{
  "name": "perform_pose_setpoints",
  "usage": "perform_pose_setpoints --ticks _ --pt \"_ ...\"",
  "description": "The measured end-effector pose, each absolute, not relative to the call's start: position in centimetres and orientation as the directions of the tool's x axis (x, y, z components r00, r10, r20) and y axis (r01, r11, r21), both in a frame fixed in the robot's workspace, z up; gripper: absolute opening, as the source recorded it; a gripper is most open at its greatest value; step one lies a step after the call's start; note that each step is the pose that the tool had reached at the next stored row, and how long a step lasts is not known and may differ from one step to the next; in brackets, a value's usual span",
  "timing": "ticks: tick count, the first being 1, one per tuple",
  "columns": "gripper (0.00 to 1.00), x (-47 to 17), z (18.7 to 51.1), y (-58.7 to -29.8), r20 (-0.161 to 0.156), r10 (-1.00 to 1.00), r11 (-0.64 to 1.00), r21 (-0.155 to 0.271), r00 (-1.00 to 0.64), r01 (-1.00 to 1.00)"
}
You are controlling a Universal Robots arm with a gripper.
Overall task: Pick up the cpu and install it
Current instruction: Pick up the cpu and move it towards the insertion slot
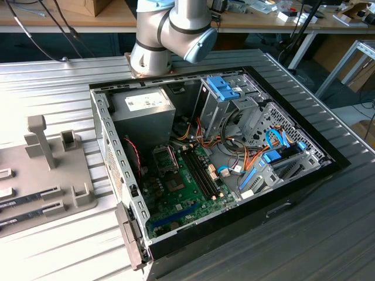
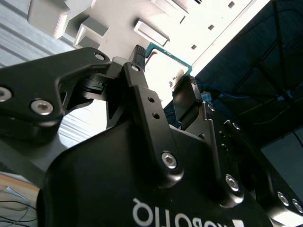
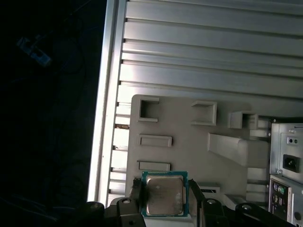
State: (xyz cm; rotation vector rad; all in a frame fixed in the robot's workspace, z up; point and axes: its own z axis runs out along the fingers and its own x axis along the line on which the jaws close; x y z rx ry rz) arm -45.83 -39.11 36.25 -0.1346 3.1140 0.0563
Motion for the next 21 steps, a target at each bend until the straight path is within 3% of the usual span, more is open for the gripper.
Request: perform_pose_setpoints --ticks 21 --pt "0.47 -45.83 36.78 -39.11 -0.026 -0.086 0.996 0.035 -0.996 -0.087"
